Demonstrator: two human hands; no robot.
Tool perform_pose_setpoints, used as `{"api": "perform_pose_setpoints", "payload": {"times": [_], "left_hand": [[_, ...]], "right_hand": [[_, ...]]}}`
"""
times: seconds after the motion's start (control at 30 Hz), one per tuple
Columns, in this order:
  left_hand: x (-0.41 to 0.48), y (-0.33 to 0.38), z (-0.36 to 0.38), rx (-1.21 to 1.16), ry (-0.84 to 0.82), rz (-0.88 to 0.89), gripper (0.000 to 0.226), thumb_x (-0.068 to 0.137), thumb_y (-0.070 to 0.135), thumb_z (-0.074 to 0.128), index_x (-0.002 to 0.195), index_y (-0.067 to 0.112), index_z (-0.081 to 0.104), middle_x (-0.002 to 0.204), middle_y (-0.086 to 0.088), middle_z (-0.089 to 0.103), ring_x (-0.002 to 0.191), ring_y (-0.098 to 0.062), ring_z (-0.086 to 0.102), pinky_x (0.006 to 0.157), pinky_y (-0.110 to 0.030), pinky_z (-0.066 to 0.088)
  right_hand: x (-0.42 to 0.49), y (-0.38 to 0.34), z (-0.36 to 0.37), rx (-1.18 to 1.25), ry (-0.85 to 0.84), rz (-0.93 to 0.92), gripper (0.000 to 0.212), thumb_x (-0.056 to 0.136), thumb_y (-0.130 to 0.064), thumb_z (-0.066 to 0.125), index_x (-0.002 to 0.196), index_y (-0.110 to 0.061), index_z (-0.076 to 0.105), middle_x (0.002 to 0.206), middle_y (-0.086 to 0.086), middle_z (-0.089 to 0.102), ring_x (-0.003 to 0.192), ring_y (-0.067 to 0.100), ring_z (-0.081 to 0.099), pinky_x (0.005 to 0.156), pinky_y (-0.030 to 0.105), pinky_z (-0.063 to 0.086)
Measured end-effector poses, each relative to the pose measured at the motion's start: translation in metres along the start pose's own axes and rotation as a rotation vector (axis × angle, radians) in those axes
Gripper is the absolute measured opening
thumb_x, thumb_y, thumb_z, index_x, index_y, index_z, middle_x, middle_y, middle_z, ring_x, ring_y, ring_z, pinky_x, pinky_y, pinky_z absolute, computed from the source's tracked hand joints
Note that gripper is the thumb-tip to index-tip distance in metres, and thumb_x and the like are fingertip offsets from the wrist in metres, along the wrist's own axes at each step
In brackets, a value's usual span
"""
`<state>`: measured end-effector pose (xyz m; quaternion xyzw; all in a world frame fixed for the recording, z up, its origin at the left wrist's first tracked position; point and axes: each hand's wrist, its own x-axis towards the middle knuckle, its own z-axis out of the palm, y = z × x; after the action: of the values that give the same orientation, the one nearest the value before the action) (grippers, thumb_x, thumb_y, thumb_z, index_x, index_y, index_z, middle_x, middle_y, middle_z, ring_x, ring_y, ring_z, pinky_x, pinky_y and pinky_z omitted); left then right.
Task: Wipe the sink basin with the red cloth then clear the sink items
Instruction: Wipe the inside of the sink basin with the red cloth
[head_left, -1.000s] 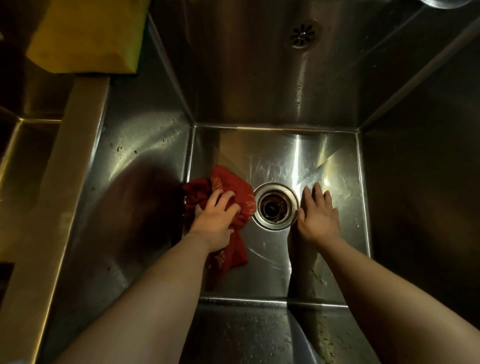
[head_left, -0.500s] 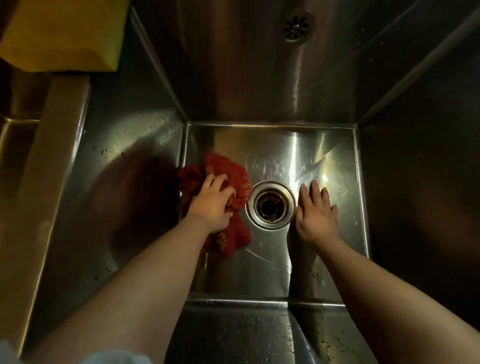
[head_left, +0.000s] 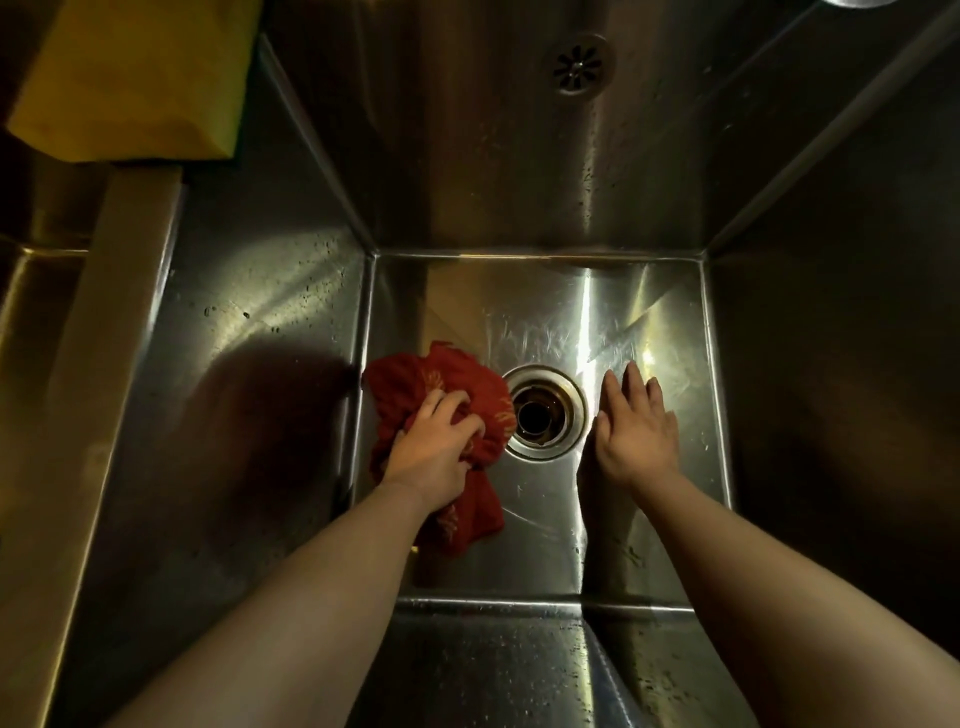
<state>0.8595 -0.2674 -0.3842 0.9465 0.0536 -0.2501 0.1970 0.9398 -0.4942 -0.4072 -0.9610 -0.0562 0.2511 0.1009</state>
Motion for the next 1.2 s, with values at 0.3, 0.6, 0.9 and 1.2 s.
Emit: {"api": "perform_pose_setpoints", "payload": {"times": [0.3, 0.6, 0.9, 1.2], "left_hand": [[0.029, 0.007, -0.008, -0.04, 0.136, 0.054, 0.033, 0.08, 0.013, 0.062, 0.11, 0.025, 0.055, 0.142, 0.005, 0.032, 0.138, -0.021, 0.014, 0.097, -0.053, 0.042], [0.1, 0.065, -0.024, -0.077, 0.226, 0.091, 0.035, 0.083, 0.015, 0.064, 0.116, 0.021, 0.055, 0.145, -0.002, 0.033, 0.139, -0.027, 0.016, 0.109, -0.043, 0.032], [0.119, 0.097, -0.029, -0.099, 0.155, 0.234, 0.05, 0.092, 0.028, 0.054, 0.14, 0.032, 0.038, 0.157, 0.004, 0.013, 0.145, -0.021, 0.003, 0.114, -0.053, 0.019], [0.084, 0.018, -0.039, 0.13, 0.153, 0.072, 0.054, 0.099, 0.044, 0.028, 0.147, 0.044, 0.003, 0.159, 0.007, -0.004, 0.145, -0.023, -0.01, 0.112, -0.06, 0.001]], "right_hand": [[0.001, 0.002, 0.001, 0.004, -0.005, -0.001, 0.055, 0.099, -0.033, 0.029, 0.149, -0.027, 0.009, 0.159, -0.001, -0.006, 0.146, 0.026, -0.005, 0.115, 0.05, 0.01], [0.0, 0.008, -0.008, 0.116, 0.113, -0.012, 0.053, 0.098, -0.024, 0.033, 0.149, -0.019, 0.018, 0.159, 0.003, 0.008, 0.145, 0.026, 0.006, 0.116, 0.039, 0.016], [0.011, 0.021, -0.036, 0.284, 0.249, 0.035, 0.049, 0.1, -0.023, 0.032, 0.147, -0.014, 0.024, 0.158, 0.004, 0.015, 0.145, 0.02, 0.009, 0.119, 0.033, 0.01], [0.032, -0.05, -0.029, 0.314, 0.243, -0.132, 0.064, 0.094, -0.043, 0.042, 0.149, -0.019, 0.018, 0.158, 0.001, 0.011, 0.145, 0.021, 0.009, 0.117, 0.041, 0.017]]}}
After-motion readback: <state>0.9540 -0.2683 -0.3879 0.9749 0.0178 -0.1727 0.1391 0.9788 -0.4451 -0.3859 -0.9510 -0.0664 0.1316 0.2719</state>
